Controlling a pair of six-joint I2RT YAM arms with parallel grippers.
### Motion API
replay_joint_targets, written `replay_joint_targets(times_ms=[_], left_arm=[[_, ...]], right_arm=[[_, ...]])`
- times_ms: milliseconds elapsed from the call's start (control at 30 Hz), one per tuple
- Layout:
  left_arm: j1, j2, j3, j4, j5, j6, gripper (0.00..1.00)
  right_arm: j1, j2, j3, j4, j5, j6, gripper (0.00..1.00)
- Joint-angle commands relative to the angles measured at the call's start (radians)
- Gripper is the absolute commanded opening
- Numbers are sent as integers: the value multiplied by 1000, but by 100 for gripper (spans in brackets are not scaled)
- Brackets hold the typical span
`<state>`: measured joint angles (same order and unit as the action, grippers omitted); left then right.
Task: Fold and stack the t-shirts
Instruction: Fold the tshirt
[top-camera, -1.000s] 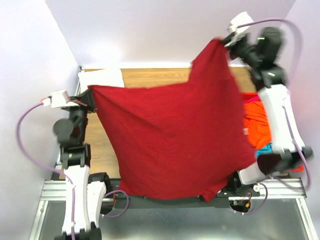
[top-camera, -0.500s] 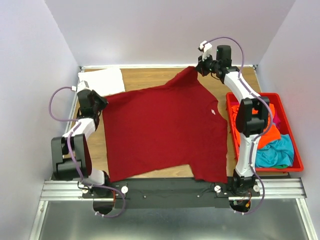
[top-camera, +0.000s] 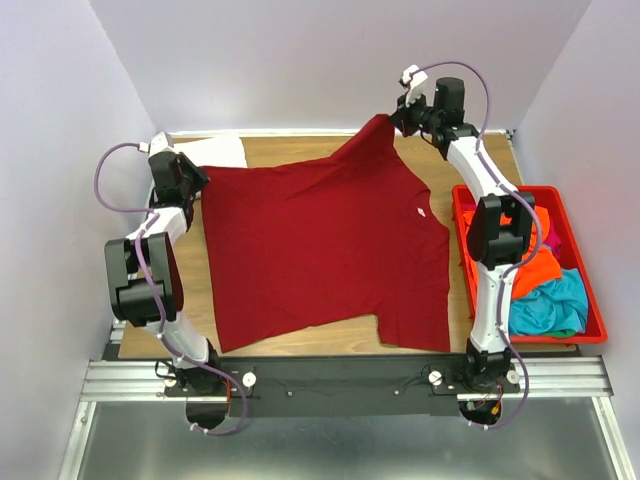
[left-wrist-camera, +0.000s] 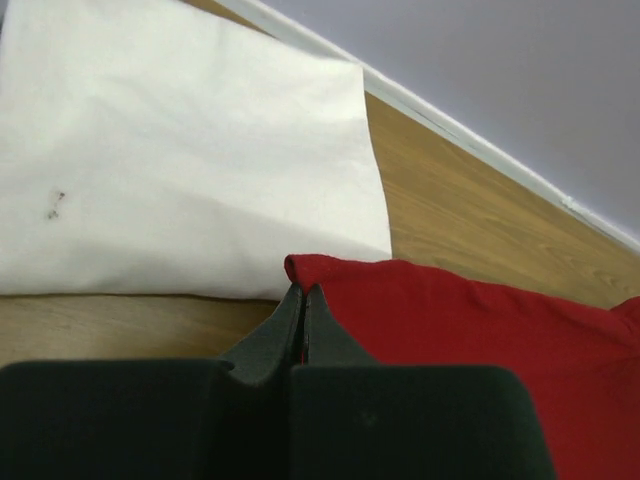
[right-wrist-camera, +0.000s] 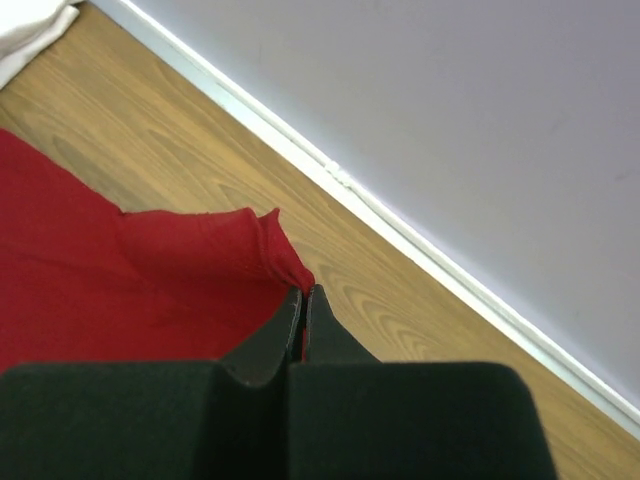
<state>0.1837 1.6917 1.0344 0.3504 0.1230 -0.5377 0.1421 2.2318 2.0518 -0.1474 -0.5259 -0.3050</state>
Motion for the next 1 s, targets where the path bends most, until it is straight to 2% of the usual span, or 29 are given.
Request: replay_joint_targets(times_ms=[0, 600, 967], left_arm=[[11, 46, 38, -34, 20, 51, 0], [62, 37, 10, -42, 50, 73, 0], [65, 22, -13, -53, 52, 81, 0]], right_arm=[[-1, -73, -64, 19, -29, -11, 1], [1, -365, -455, 45, -42, -94, 1], [-1, -529, -627, 55, -57, -91, 1]])
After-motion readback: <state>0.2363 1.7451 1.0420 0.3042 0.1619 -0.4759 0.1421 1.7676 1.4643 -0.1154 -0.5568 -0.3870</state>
